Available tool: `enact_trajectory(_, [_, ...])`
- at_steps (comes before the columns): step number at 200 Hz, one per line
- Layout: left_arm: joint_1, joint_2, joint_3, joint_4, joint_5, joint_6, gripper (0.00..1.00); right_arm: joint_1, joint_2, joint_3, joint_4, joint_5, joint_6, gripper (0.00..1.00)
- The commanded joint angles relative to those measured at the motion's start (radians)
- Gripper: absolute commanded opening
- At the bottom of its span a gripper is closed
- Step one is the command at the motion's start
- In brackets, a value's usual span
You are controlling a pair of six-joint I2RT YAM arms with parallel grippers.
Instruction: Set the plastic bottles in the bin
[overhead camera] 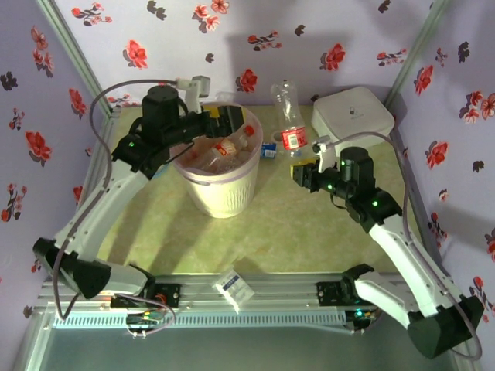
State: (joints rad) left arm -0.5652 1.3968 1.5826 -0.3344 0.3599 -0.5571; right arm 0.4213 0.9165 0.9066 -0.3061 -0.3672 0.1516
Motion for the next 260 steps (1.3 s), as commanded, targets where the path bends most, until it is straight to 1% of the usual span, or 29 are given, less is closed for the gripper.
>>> enact_trajectory(1, [-0.026,0.058,0.071,0.085,0.063,-0.05,1.0,0.062,-0.008,0.009,0.029,-0.059,0.034,0.3])
enact_trajectory(45, [-0.068,0.144,0.134,0.126,0.079,-0.067,1.0,0.187,0.03,0.064,0.007,-0.052,0.01,0.3])
enact_trajectory(84, [-0.085,0.168,0.129,0.167,0.084,-0.081,0.99,0.22,0.047,0.066,0.035,-0.053,0.012,0.3])
enact_trajectory(105, [-0.085,0.166,0.126,0.167,0.083,-0.082,0.87,0.221,0.046,0.067,0.041,-0.042,0.012,0.3])
enact_trajectory(129, [-0.085,0.166,0.125,0.169,0.084,-0.088,0.75,0.221,0.051,0.075,0.035,-0.036,0.022,0.29])
enact_trajectory(150, [-0.085,0.163,0.125,0.169,0.084,-0.087,0.63,0.222,0.055,0.078,0.035,-0.034,0.028,0.29])
enact_trajectory(165, [-0.085,0.163,0.127,0.173,0.084,-0.087,0.58,0.223,0.058,0.083,0.035,-0.027,0.035,0.31])
enact_trajectory(172, [-0.085,0.164,0.13,0.174,0.082,-0.083,0.58,0.223,0.061,0.088,0.033,-0.012,0.041,0.34])
enact_trajectory(177, [-0.085,0.166,0.136,0.168,0.074,-0.08,0.57,0.222,0.061,0.093,0.031,0.002,0.046,0.39])
enact_trajectory(183, [-0.085,0.167,0.145,0.153,0.059,-0.072,0.57,0.223,0.066,0.102,0.022,0.026,0.048,0.46])
enact_trajectory(200, [-0.084,0.167,0.174,0.118,0.015,-0.033,0.56,0.223,0.074,0.133,-0.004,0.063,0.039,0.71])
enact_trajectory(224, [-0.071,0.16,0.205,0.114,-0.031,-0.003,0.55,0.221,0.057,0.17,-0.026,0.13,0.031,0.92])
enact_trajectory(237, [-0.054,0.156,0.221,0.125,-0.044,0.0,0.55,0.221,0.033,0.176,-0.021,0.192,0.04,0.99])
enact_trajectory(260, [-0.013,0.137,0.243,0.14,-0.091,0.008,0.51,0.218,-0.019,0.159,0.0,0.293,0.06,0.99])
